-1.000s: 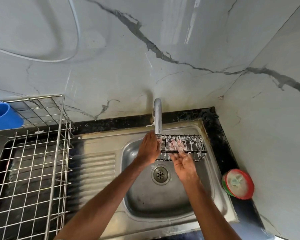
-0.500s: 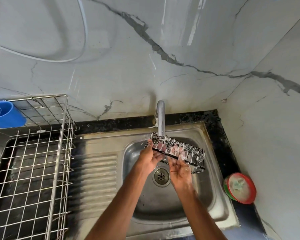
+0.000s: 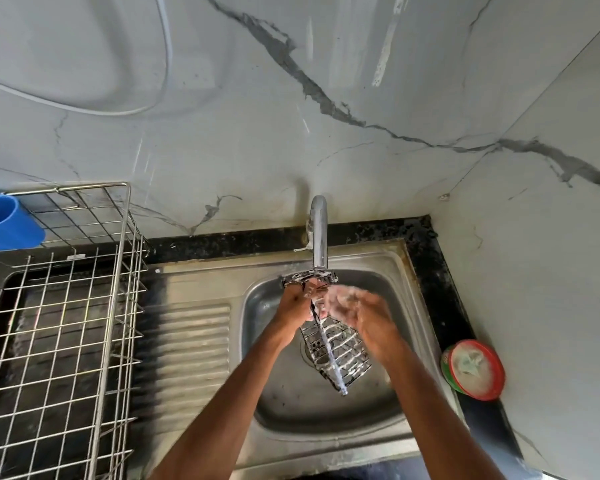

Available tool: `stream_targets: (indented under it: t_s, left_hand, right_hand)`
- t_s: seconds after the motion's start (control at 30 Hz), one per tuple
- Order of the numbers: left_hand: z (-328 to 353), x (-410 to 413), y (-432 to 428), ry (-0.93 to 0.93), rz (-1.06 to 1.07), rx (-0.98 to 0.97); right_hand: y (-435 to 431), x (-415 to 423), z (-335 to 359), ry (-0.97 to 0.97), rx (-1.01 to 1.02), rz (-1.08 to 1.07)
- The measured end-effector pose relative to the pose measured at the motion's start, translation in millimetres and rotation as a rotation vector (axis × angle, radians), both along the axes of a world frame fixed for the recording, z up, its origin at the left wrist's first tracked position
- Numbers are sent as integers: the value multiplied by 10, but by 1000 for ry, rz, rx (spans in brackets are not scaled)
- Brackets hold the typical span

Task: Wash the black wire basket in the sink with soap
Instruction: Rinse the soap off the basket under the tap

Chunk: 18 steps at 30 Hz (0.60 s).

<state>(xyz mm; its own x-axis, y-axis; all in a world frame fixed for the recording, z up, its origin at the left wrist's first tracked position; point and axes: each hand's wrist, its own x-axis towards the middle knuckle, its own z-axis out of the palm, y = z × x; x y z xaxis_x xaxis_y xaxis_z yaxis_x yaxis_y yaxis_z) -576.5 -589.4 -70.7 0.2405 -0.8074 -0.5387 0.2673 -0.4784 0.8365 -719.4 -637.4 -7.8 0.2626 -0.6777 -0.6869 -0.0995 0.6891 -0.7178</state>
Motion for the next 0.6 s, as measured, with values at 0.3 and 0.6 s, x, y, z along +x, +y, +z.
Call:
stream_targets:
  t_s: [0.3, 0.6]
  left_hand:
    - [-52, 41, 18, -100, -196, -126]
    - [-229, 122, -45, -112, -126, -132]
  right_hand:
    - [-401, 741, 27, 38, 39, 74]
    - [-374, 689, -101, 447, -531, 643]
